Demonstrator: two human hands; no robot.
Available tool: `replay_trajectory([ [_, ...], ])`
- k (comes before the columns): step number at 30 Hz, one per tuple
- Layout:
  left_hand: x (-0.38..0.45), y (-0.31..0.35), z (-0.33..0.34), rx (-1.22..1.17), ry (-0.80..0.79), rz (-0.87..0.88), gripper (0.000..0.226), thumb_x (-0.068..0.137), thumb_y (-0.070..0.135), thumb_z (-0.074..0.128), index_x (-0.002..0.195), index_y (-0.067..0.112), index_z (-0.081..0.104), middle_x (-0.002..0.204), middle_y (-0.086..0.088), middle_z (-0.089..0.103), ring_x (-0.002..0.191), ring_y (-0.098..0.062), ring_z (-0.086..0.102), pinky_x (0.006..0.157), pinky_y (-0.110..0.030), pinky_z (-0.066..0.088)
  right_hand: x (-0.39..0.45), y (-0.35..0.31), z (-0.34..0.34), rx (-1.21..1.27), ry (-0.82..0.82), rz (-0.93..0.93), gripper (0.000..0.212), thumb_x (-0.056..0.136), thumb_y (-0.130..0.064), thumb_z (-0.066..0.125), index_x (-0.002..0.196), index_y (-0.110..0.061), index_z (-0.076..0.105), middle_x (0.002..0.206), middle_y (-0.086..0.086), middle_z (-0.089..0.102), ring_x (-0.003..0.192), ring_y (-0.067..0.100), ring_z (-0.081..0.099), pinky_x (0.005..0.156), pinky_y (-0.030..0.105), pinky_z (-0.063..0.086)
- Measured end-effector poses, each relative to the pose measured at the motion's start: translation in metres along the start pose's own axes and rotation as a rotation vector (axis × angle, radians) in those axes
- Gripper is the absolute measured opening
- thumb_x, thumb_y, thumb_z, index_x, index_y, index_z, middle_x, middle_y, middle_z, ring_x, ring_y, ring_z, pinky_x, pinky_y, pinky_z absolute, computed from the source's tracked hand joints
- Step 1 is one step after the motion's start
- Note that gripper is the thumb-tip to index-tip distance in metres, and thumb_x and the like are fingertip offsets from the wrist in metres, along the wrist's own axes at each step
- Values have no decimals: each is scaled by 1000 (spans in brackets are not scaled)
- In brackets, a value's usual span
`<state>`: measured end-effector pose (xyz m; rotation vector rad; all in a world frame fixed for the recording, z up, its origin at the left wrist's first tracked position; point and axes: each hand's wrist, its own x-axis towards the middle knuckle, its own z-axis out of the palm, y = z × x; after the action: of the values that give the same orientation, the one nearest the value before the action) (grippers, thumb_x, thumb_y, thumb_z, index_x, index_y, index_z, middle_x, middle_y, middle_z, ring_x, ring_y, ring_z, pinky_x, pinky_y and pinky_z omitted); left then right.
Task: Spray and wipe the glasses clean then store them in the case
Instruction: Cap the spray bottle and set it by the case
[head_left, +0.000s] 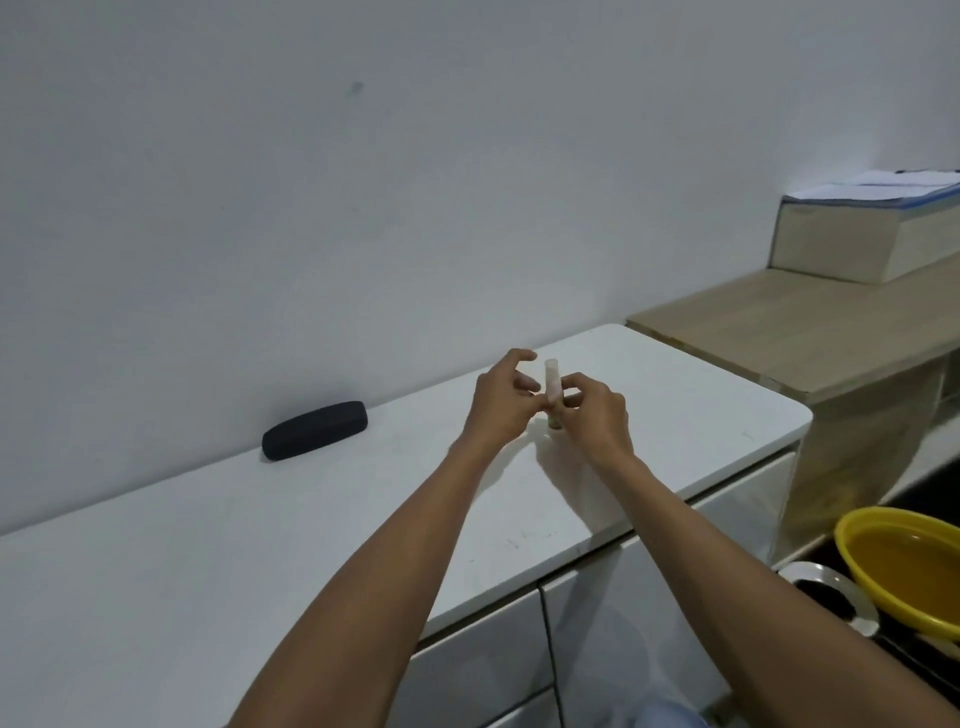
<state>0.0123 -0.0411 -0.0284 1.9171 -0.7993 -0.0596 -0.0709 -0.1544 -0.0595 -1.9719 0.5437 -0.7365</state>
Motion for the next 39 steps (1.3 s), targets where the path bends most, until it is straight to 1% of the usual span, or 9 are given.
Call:
replay_trajectory([
  [4, -15, -30, -43, 162, 104, -102, 49, 83, 33, 82, 127, 21, 62, 105, -3, 68, 100, -21, 66, 88, -32, 53, 6, -7, 1, -47, -17, 67, 15, 89, -22, 73, 104, -20, 72, 84, 2, 75, 79, 19, 71, 71, 29, 51],
  [9, -48, -66, -107, 400, 166, -229, 49, 91, 42, 71, 133, 19, 60, 120, -4, 68, 105, -16, 60, 92, -29, 46, 5, -22, 19, -53, -21, 62, 17, 87, -20, 71, 103, -18, 74, 80, 0, 73, 86, 23, 70, 76, 32, 51],
  [14, -86, -118, -150, 630, 197, -338, 60, 92, 60, 58, 136, 21, 56, 135, -4, 60, 125, -23, 59, 102, -45, 50, -3, -44, 57, -20, -94, -1, 15, 87, -19, 70, 102, -18, 73, 72, -4, 73, 82, 22, 74, 79, 36, 58],
  [19, -102, -135, -162, 925, 112, -460, 83, 98, 70, 26, 152, 8, 37, 162, -20, 31, 150, -35, 27, 121, -48, 23, -3, -69, 101, -12, -154, -28, 21, 85, -21, 72, 106, -18, 74, 85, 2, 78, 85, 22, 73, 83, 36, 57],
  [22, -102, -140, -158, 929, 86, -488, 89, 97, 72, 17, 159, 9, 21, 168, -21, 15, 156, -33, 11, 125, -49, 9, 0, -79, 129, 12, -197, -16, 20, 84, -19, 71, 104, -18, 73, 85, 2, 78, 85, 21, 74, 83, 36, 58],
  [27, -100, -140, -158, 923, 102, -486, 91, 95, 74, 21, 159, 10, 21, 168, -18, 15, 157, -32, 9, 125, -49, 9, 6, -91, 177, 12, -248, -27, 22, 87, -20, 70, 108, -16, 72, 82, -4, 70, 83, 19, 71, 84, 37, 58],
  [32, -97, -142, -159, 931, 117, -490, 91, 94, 75, 24, 159, 11, 22, 168, -18, 15, 157, -31, 10, 124, -49, 10, 29, -101, 213, -28, -242, -60, 28, 89, -23, 73, 116, -14, 72, 105, 2, 69, 99, 23, 66, 91, 36, 55],
  [36, -96, -144, -158, 936, 130, -498, 92, 93, 75, 26, 160, 12, 22, 169, -18, 15, 157, -30, 10, 124, -48, 9, 44, -105, 233, -10, -230, -68, 23, 97, -26, 68, 113, -9, 74, 82, -6, 64, 88, 21, 64, 94, 37, 57],
  [39, -95, -147, -158, 932, 126, -497, 93, 93, 76, 25, 160, 12, 21, 169, -17, 15, 157, -31, 9, 125, -49, 9, 49, -104, 242, -18, -225, -81, 23, 99, -20, 65, 117, -8, 73, 107, 6, 73, 90, 19, 59, 93, 34, 54],
])
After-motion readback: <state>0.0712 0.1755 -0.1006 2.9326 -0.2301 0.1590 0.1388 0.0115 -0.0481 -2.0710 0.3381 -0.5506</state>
